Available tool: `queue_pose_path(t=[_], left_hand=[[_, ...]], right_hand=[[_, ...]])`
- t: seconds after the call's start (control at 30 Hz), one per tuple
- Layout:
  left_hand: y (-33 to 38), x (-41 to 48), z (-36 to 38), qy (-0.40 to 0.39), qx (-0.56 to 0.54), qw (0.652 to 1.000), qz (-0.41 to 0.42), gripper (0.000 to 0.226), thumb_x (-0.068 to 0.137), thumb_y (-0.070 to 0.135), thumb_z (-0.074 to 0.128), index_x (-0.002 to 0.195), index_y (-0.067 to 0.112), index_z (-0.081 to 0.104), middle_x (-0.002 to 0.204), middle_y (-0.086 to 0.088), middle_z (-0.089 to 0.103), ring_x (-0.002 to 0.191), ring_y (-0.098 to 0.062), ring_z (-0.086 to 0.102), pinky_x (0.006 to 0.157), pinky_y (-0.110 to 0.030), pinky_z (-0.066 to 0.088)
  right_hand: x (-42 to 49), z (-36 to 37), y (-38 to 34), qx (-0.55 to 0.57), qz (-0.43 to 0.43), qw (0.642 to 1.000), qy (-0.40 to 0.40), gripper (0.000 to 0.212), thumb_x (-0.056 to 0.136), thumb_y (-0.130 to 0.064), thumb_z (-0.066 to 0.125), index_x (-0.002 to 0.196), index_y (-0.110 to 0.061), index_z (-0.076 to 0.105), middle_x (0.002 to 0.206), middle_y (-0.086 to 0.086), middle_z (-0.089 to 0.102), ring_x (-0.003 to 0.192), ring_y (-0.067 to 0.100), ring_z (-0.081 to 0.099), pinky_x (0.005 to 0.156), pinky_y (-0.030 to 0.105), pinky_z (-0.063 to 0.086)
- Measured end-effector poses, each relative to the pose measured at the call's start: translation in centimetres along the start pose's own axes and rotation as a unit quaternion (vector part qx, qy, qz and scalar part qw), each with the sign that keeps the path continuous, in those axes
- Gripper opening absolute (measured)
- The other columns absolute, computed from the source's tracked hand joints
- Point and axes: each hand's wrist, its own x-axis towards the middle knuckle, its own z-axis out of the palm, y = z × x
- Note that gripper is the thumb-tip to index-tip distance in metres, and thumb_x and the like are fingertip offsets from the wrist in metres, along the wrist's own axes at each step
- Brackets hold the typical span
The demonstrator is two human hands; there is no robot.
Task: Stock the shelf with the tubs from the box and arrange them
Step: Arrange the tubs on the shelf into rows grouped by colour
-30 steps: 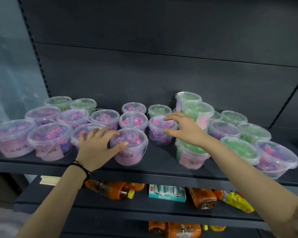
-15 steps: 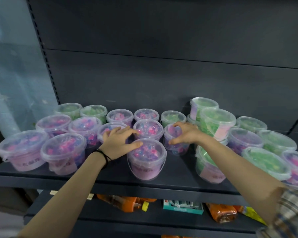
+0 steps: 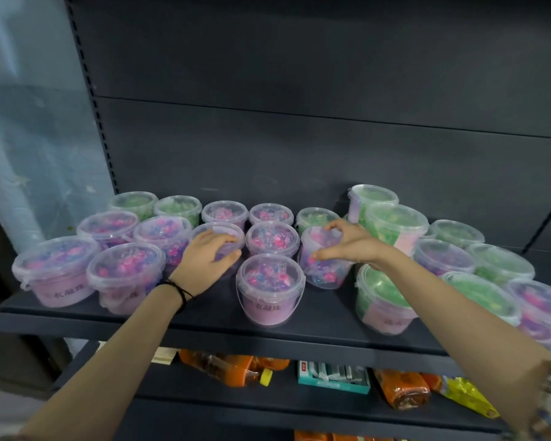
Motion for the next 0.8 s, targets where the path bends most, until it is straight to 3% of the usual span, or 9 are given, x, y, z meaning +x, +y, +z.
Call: queue_pose_path(t=[0.17,0.27,0.37,0.47,0.53,0.63,0.73,0.8], left_hand=[[1.9,-3.2,-0.7,-0.012,-0.002,1.0,-0.021,0.074,0.069,0.069,0.038,0.12,0.021,0.061,0.128,0.003,0.057,0.129,-0.023,0.039,0.109,-0.034,0.026],[4.5,-4.1,-2.2,-0.014,-0.087,0.996,-0.034,0.062,0.081,0.054,0.063,0.132,0.021,0.05,0.136,0.004,0.049,0.129,-0.012,0.037,0.105,-0.025,0.027],[6.9,-4.4,-4.0,-0.011,-0.217,0.976,-0.027,0.08,0.073,0.045,0.07,0.142,0.024,0.036,0.144,0.009,0.041,0.132,-0.002,0.035,0.11,-0.026,0.03],[7.7,-4.8,-5.8,-0.02,-0.293,0.956,0.002,0.097,0.065,0.046,0.082,0.142,0.043,0.024,0.146,0.017,0.034,0.132,0.004,0.035,0.106,-0.019,0.034],[7.0,-5.5,-7.0,-0.034,-0.33,0.943,0.004,0.096,0.057,0.04,0.085,0.137,0.047,0.031,0.142,0.016,0.04,0.128,0.001,0.043,0.103,-0.024,0.04],[4.7,-7.1,-7.5,-0.012,-0.324,0.946,-0.02,0.078,0.049,0.04,0.086,0.119,0.039,0.05,0.124,0.013,0.056,0.117,-0.006,0.054,0.101,-0.037,0.047],[2.3,-8.2,-6.9,0.04,-0.316,0.945,-0.069,0.076,0.042,0.044,0.088,0.109,0.04,0.051,0.121,0.009,0.057,0.114,-0.01,0.056,0.098,-0.04,0.048],[0.8,-8.7,-6.8,0.072,-0.328,0.936,-0.106,0.082,0.041,0.041,0.092,0.111,0.035,0.051,0.12,0.004,0.057,0.112,-0.014,0.058,0.095,-0.042,0.05]], right_hand=[[-2.6,-1.9,-1.7,0.079,-0.053,0.994,0.049,0.075,0.061,-0.053,0.084,0.124,-0.031,0.051,0.135,0.001,0.043,0.123,0.017,0.045,0.1,0.028,0.039],[-4.4,-3.6,-4.7,0.064,-0.106,0.989,0.081,0.07,0.059,-0.054,0.084,0.119,-0.038,0.051,0.134,0.001,0.04,0.123,0.016,0.043,0.102,0.028,0.038],[-6.9,-3.8,-8.5,0.079,-0.168,0.982,0.045,0.067,0.062,-0.05,0.084,0.121,-0.041,0.053,0.132,-0.005,0.038,0.12,0.01,0.044,0.097,0.023,0.036],[-8.6,-1.7,-12.4,0.048,-0.229,0.972,-0.019,0.069,0.065,-0.048,0.083,0.126,-0.043,0.051,0.132,-0.007,0.039,0.123,0.007,0.041,0.103,0.023,0.035],[-9.0,0.2,-14.2,0.033,-0.247,0.968,-0.039,0.07,0.067,-0.047,0.082,0.129,-0.043,0.049,0.133,-0.009,0.04,0.122,0.007,0.041,0.102,0.023,0.035],[-9.0,2.8,-15.7,0.026,-0.267,0.961,-0.064,0.075,0.068,-0.046,0.082,0.133,-0.04,0.044,0.131,-0.018,0.039,0.121,0.001,0.037,0.097,0.02,0.033],[-8.2,4.8,-15.9,0.043,-0.265,0.96,-0.076,0.078,0.077,-0.045,0.076,0.143,-0.032,0.038,0.139,-0.018,0.039,0.123,-0.003,0.035,0.097,0.017,0.029],[-7.4,5.7,-15.3,0.098,-0.226,0.967,-0.065,0.068,0.085,-0.047,0.066,0.144,-0.029,0.038,0.144,-0.016,0.04,0.125,0.0,0.038,0.098,0.017,0.03]])
